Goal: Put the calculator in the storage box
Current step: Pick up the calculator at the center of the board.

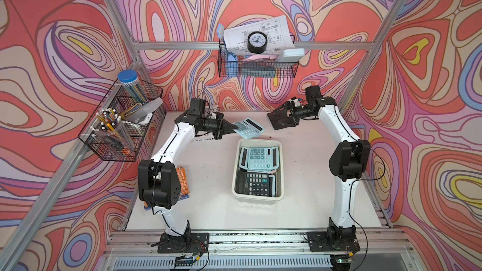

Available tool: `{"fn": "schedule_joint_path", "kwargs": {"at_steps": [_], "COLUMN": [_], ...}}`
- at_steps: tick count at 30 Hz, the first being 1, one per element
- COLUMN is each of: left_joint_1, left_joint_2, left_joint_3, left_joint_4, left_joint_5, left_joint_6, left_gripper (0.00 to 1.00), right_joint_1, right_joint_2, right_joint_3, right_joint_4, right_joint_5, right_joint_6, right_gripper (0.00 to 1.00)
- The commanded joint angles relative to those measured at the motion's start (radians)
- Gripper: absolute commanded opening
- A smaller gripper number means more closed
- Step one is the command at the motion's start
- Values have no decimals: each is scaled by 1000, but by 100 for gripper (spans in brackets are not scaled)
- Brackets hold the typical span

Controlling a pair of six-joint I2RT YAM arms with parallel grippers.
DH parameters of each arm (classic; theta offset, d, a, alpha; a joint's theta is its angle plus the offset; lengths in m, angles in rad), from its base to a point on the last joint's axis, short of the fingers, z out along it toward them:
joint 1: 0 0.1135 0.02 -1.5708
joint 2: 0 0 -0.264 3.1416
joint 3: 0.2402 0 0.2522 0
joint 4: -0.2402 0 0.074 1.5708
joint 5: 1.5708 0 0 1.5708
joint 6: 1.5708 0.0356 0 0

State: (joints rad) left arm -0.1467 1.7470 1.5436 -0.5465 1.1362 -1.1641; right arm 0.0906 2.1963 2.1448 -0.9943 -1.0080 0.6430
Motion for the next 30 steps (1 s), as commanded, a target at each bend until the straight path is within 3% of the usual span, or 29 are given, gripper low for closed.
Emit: {"fn": "schedule_joint_path", "kwargs": {"at_steps": [1,10,16,23,26,30], "left_joint_1": [-22,-98,-118,-122,-125,-129], "left_joint_2": [-57,3,29,32,32,33], "left_joint_3": [-22,61,91,89,84,81], "left_joint_4": [91,62,36,5,6,8], "left_joint_5": [71,72,64,57,58,60], "left_joint_6": [-36,2,26,49,52,52], "left_gripper": [0,0,0,0,0,0], "right_joint_1": [6,8,10,-1,-1,2], "right_joint_2": [-2,-94,-147,-204,-226,-211], "right_joint_3": [-45,-247,-300,-339,-383,-384], "right_joint_4": [-21,177,169,185,306,301], "right_joint_5": [-110,-247,-242,-123,-156,-219], "right_joint_6": [-45,80,55,71,143,135], "right_gripper": [67,59,57,63,63,62]}}
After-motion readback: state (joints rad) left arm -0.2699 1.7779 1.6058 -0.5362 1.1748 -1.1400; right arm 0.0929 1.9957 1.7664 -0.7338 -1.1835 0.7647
